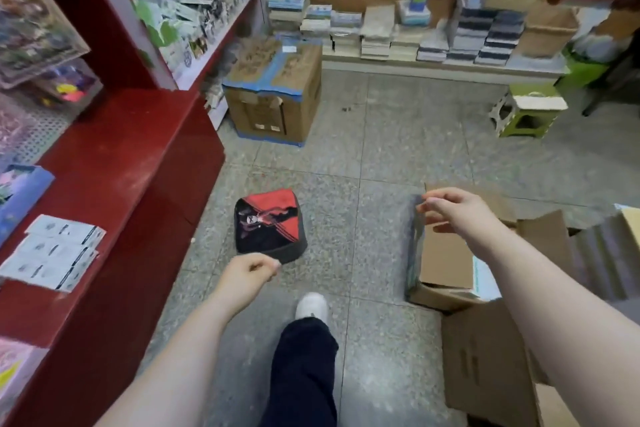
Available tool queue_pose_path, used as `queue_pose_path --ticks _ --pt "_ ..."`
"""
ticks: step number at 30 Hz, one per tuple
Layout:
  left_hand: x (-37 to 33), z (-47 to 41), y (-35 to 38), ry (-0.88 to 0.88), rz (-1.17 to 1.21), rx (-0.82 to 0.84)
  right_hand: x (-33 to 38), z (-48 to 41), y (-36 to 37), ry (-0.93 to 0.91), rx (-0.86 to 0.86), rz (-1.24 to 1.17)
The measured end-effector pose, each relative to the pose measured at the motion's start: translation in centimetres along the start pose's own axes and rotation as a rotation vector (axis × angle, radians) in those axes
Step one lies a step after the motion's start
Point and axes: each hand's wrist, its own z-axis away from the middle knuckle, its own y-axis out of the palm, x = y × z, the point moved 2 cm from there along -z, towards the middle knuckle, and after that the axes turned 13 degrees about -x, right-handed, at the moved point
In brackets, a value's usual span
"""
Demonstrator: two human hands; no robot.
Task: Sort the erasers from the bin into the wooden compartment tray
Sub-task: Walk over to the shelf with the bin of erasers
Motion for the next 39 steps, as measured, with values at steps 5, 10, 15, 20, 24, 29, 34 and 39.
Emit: queue_pose_path --ticks 5,10,15,20,24,29,34,39 --pt "-6.1 -13.9 2.1 0.088 -0.039 0.054 5.6 -11.7 3.2 -0.024 -0.016 -0.022" --pt "-11.1 -25.6 4.2 0.043 -0.106 0.12 10.0 -21.8 4.2 0.034 -0.063 -0.062" --pt "-18.7 -35.3 8.4 -0.003 -0.096 0.224 13.1 -31.9 2.6 0.079 -0.124 -0.058" --pt "-27.5 -45.5 15.4 0.109 -0.175 0.284 16.4 -44.7 0.2 0.075 -0.146 -0.079" --pt "-34.0 -52.3 20.9 0.1 -0.241 0.321 18.8 -54.5 -2.7 0.102 -0.117 -0.074" --pt "-41.7 -60.1 25.9 0.131 -0.267 0.341 22.1 -65.5 -6.8 0.13 -0.197 -0.104" --pt "-49.1 -68.4 31.6 0.159 -0.254 0.361 24.7 -76.4 -9.4 0.154 -0.218 -0.126" --pt "-58.1 -79.5 38.0 0.287 -0.327 0.413 27.2 -89.0 -13.0 0.163 -0.316 -0.182"
